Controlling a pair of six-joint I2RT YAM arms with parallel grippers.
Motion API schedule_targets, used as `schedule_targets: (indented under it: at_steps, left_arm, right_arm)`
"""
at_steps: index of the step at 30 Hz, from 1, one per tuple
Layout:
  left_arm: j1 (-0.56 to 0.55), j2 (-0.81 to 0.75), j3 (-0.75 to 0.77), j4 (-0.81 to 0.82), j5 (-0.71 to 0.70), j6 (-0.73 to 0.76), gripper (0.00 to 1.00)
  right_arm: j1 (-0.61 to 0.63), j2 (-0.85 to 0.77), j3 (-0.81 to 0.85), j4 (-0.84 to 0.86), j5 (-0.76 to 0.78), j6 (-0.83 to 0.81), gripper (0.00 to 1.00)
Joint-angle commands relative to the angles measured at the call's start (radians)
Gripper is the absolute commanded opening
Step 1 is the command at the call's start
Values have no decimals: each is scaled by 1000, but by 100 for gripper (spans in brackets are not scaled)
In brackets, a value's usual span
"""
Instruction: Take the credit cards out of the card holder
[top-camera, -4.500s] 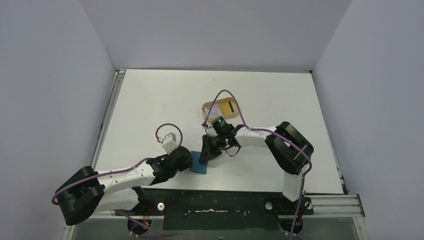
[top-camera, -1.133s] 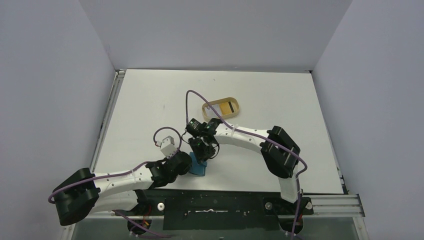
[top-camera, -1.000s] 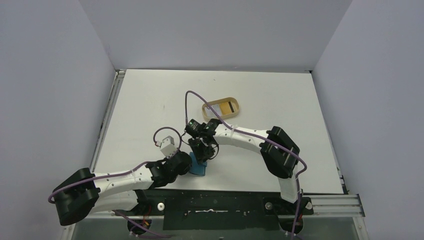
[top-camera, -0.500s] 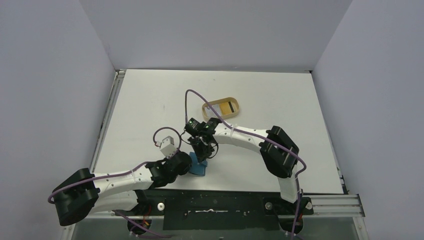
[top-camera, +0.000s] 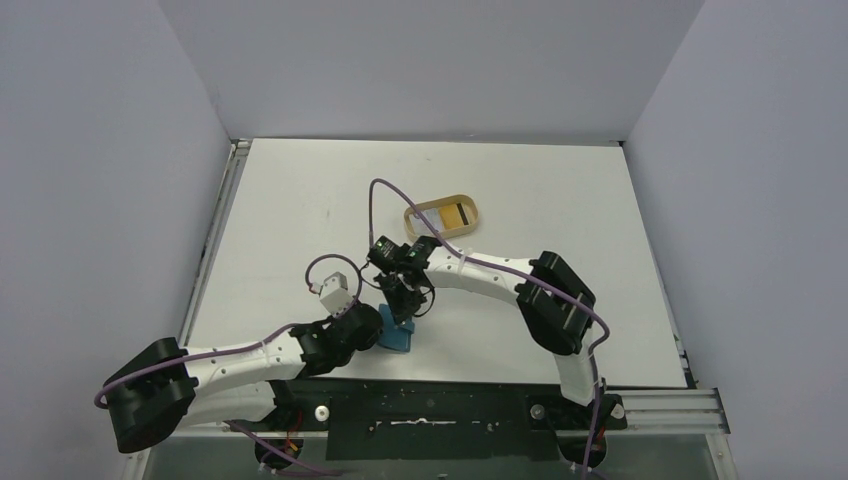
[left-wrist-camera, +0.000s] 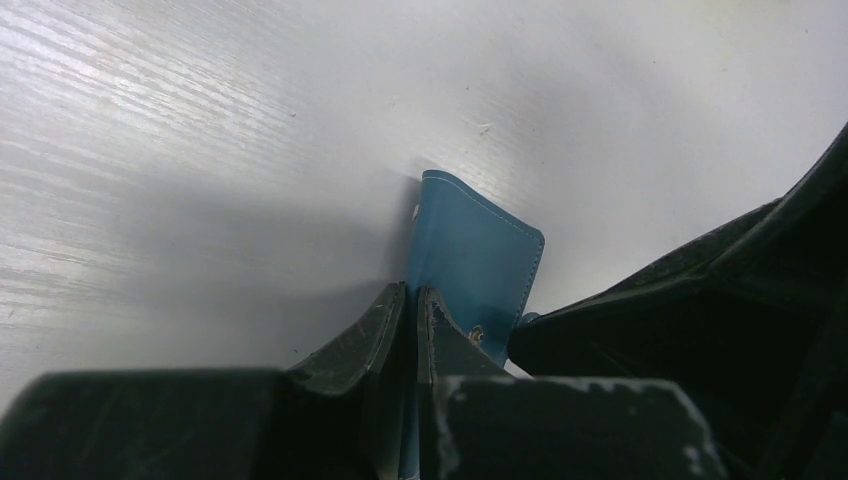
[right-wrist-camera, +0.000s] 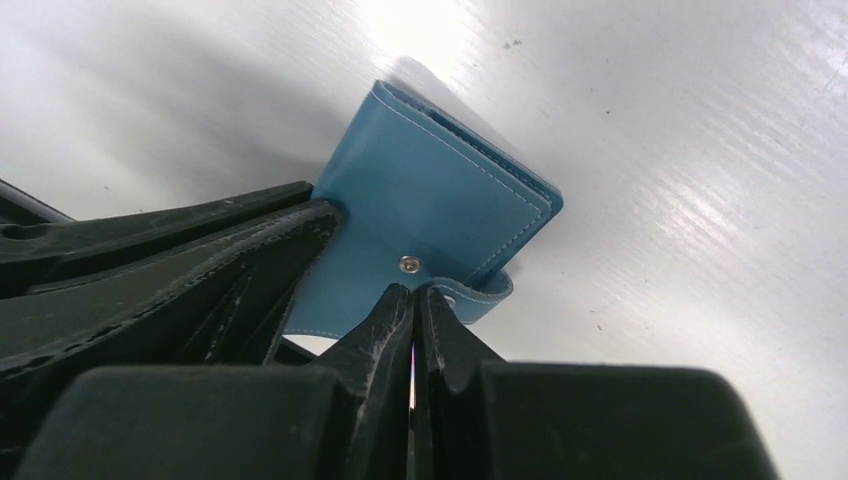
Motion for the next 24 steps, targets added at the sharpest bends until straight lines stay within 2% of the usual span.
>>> schedule_targets:
  at_steps: [1,2,4,9,24]
  left_arm:
    - [-4,-18,-3,-1,-21,-11,0]
    - [-4,-18,-3,-1,-20,-11,0]
    - [-3,-19,-5,1,-20,-11,0]
    - [-4,-15,-7,8,-18,-12,0]
    - [-3,-16,-9,3,-17,-18,0]
  right_arm:
    - [2,-86,9,56,17,9,7]
    - [1,-94,9,53,28,5,18]
    - [3,-96,22,27,54,-6,26]
    - [10,-53,91,-82,120,-34,27]
    - [23,8,98,-92,83,-14,27]
